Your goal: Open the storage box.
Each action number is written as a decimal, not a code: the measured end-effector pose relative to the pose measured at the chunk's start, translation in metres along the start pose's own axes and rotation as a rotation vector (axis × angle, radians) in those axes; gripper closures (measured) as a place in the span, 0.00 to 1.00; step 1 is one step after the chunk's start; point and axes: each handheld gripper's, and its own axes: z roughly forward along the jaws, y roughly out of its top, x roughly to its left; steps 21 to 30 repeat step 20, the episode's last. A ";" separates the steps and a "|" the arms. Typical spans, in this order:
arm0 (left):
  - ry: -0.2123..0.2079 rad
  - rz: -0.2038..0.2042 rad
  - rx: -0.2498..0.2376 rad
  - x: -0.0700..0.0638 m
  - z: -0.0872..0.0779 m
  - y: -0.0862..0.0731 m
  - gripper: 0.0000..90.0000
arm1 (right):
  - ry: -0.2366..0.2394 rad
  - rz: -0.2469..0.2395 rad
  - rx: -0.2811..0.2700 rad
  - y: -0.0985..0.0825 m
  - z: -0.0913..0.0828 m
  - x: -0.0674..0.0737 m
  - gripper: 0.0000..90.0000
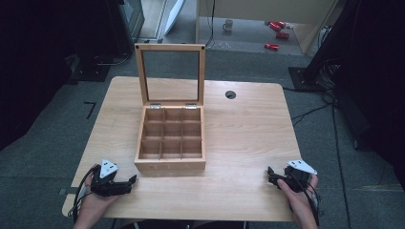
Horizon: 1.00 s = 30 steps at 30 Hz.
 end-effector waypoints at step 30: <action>0.004 -0.008 0.000 0.001 0.002 0.002 0.09 | -0.010 0.021 0.032 -0.004 -0.002 0.003 0.07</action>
